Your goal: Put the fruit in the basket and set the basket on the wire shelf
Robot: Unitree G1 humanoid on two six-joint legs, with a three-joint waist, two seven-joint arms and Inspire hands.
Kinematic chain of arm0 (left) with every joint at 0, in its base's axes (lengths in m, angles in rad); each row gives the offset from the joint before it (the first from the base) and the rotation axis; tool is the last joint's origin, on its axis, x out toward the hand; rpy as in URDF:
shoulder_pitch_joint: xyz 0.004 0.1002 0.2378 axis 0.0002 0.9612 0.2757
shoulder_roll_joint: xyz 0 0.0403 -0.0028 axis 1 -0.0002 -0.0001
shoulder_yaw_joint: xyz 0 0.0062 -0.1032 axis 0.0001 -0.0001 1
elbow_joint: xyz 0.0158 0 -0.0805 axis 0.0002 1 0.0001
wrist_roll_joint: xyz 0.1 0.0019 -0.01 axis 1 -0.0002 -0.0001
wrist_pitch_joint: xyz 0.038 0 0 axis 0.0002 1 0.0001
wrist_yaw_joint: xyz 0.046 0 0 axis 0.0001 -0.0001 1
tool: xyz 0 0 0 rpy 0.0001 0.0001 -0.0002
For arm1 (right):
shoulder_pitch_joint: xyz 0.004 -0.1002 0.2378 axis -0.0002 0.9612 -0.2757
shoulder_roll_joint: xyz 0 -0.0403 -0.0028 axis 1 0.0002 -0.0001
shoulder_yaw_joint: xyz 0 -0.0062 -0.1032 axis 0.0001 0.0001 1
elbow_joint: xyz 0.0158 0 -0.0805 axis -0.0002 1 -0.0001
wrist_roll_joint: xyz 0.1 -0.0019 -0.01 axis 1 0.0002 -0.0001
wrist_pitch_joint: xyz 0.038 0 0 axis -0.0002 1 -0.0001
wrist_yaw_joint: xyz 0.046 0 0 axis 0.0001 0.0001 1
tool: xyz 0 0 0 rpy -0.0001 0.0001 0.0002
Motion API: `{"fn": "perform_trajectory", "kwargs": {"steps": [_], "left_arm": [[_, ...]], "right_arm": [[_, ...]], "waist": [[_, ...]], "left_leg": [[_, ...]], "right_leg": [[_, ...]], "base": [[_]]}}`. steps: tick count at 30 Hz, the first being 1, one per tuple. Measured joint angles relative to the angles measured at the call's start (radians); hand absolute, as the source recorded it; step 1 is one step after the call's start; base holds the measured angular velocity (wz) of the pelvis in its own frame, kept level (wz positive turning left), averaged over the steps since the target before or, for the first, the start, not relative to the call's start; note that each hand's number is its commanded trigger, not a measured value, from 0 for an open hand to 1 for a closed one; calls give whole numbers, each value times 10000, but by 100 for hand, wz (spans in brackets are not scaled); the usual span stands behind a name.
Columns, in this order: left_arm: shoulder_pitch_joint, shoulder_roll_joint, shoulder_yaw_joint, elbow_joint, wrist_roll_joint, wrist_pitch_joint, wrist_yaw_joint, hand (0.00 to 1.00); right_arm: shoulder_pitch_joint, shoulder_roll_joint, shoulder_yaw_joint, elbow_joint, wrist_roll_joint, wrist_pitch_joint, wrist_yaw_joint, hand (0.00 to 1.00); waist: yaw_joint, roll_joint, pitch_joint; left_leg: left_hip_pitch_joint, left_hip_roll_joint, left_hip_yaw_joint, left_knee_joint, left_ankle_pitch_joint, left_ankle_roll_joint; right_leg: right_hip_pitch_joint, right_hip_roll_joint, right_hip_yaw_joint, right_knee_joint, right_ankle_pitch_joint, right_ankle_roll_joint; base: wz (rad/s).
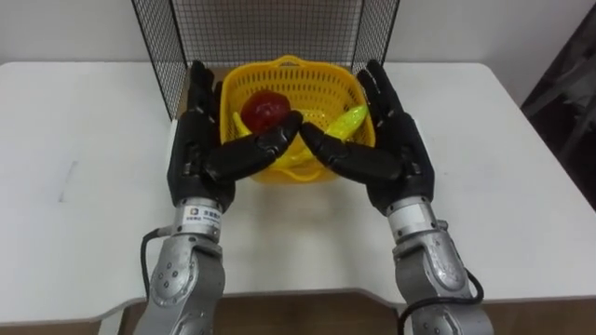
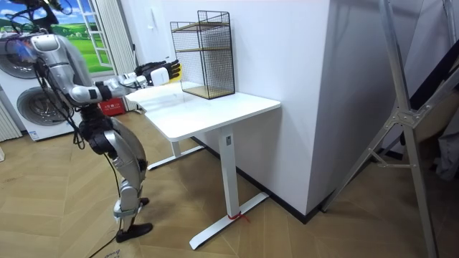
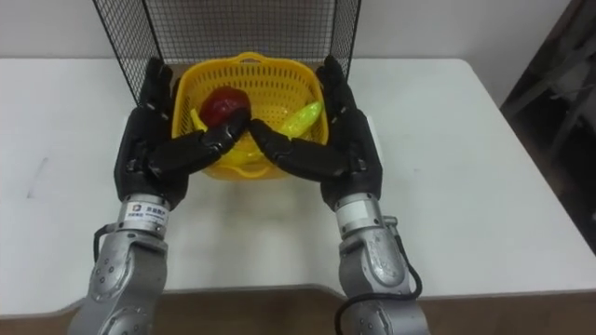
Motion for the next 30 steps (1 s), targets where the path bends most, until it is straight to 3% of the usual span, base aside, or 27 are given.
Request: {"fn": "perform_trajectory", "kwargs": {"steps": [2,4,7,8,9,10,13,22,30], "left_arm": [[9,59,37,0,-89,-12,0,0],[23,57,41,-1,-22,-14,0,0],[-17,20,43,-3,25,-17,2,0],[2,35,49,-3,23,-16,19,0],[1,50,50,-3,23,-15,38,0],[12,94,34,-2,23,-10,46,0],[20,113,-39,-3,-35,33,46,0],[-2,113,-123,-60,-84,13,46,0],[-7,107,-96,-70,-75,-8,47,0]], "right_arm": [[11,36,2,2,171,-10,170,0],[4,27,4,7,317,-33,192,0],[-102,35,-14,6,305,-144,200,0],[-96,41,15,63,305,-137,200,0],[-96,35,20,94,305,-118,200,0],[-91,31,23,142,310,-85,200,0],[-91,-148,45,137,309,-78,202,0],[-93,-236,54,-30,376,-102,162,0],[-138,-229,47,-36,357,-106,163,0]], "waist": [[2,-136,-121],[24,-198,-96],[-59,-137,-95],[-51,-117,-41],[-55,-122,-38],[-79,-223,29],[-278,-264,19],[-304,-338,-46],[-315,-341,-46]], "left_leg": [[-27,2,-177,106,227,-186],[30,-25,-225,-175,300,-264],[93,-320,-230,-2203,290,-399],[264,-388,-224,-2848,367,-467],[359,-418,-228,-3080,380,-480],[427,-551,-254,-3389,597,-457],[437,-708,-517,-3778,819,-439],[912,-1079,-514,-4468,942,-281],[909,-1231,-488,-4447,858,-154]], "right_leg": [[18,41,-10,214,-105,-167],[130,25,-9,209,6,-332],[-389,-61,-88,228,145,-409],[-550,-111,-117,204,219,-439],[-607,-125,-150,182,238,-432],[-637,-193,-164,102,277,-401],[-604,-250,-377,-298,401,-347],[-83,-602,-623,-982,534,-118],[43,-780,-703,-831,462,40]], "base": [[3],[6],[11],[0],[4],[16],[24],[6],[4]]}}
